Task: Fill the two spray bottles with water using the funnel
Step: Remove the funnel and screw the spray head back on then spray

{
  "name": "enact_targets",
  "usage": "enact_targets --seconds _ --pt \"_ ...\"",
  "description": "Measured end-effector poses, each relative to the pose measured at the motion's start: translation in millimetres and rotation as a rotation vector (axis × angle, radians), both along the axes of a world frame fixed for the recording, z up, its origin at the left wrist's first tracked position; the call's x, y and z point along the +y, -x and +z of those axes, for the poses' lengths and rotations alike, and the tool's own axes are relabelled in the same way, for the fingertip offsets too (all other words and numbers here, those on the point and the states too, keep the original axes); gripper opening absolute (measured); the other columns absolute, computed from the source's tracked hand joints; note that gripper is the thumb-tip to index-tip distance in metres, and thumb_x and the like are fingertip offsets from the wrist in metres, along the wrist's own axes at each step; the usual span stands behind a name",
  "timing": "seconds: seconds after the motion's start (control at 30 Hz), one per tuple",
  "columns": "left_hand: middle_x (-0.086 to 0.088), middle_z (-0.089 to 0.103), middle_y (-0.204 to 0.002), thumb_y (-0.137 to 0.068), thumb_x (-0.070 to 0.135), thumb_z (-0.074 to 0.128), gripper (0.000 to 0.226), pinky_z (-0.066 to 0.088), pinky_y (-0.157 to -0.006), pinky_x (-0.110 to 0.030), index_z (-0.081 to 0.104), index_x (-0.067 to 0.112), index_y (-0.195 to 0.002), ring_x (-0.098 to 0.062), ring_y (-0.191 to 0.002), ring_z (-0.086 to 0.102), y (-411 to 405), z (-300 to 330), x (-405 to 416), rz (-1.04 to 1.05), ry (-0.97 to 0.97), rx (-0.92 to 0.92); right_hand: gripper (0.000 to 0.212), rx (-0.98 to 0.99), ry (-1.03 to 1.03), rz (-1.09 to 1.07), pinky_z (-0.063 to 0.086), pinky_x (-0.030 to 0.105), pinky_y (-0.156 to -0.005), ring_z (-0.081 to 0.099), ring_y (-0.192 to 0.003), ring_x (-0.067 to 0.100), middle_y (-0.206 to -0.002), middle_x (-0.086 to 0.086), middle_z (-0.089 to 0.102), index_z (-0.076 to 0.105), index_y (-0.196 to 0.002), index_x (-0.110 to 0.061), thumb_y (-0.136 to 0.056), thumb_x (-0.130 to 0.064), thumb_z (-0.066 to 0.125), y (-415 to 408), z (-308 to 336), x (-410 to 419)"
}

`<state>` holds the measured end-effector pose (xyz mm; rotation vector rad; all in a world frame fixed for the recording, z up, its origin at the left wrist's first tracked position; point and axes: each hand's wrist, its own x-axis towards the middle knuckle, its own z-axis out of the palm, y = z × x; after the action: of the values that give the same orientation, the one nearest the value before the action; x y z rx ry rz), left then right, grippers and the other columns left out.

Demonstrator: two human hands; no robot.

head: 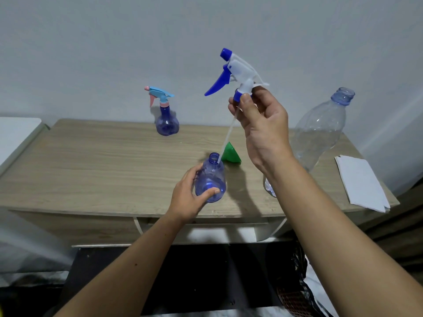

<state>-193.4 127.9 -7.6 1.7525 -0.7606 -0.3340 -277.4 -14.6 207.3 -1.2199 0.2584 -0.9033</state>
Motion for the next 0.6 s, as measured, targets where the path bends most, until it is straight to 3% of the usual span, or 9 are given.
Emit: enact_targets --seconds 0.33,0.47,0.6 --pt "0.015 0.069 -0.141 -0.079 0.052 0.092 0.078 0.056 -0.111 -0.048 0.058 0.035 -0.147 -0.011 -0.130 0.068 2.1 4.0 1.0 -0.003 0.004 0.009 0.024 0.023 0.016 -0.001 0.058 0.040 -0.103 0.069 -0.095 0.022 -0.092 -0.004 0.070 0.058 -0.127 0.011 -0.104 0.003 0.058 -4.7 -1.2 3.9" --pt "0.014 0.069 -0.143 -0.080 0.047 0.092 0.076 0.055 -0.113 -0.049 0.057 0.036 -0.148 -0.011 -0.131 0.068 2.4 3.1 1.2 -0.002 0.014 0.008 0.014 0.149 0.055 0.044 0.057 0.040 -0.106 0.070 -0.094 0.020 -0.096 0.003 0.071 0.063 -0.115 -0.005 -0.103 0.001 0.061 -1.0 -37.8 5.9" --pt "0.013 0.070 -0.142 -0.081 0.046 0.092 0.076 0.055 -0.113 -0.049 0.058 0.035 -0.148 -0.012 -0.132 0.068 2.8 3.1 1.1 -0.007 0.028 0.007 0.019 0.290 0.113 0.050 0.055 0.036 -0.099 0.069 -0.101 0.022 -0.097 0.004 0.073 0.068 -0.109 -0.019 -0.100 -0.002 0.066 4.7 -67.8 6.3"
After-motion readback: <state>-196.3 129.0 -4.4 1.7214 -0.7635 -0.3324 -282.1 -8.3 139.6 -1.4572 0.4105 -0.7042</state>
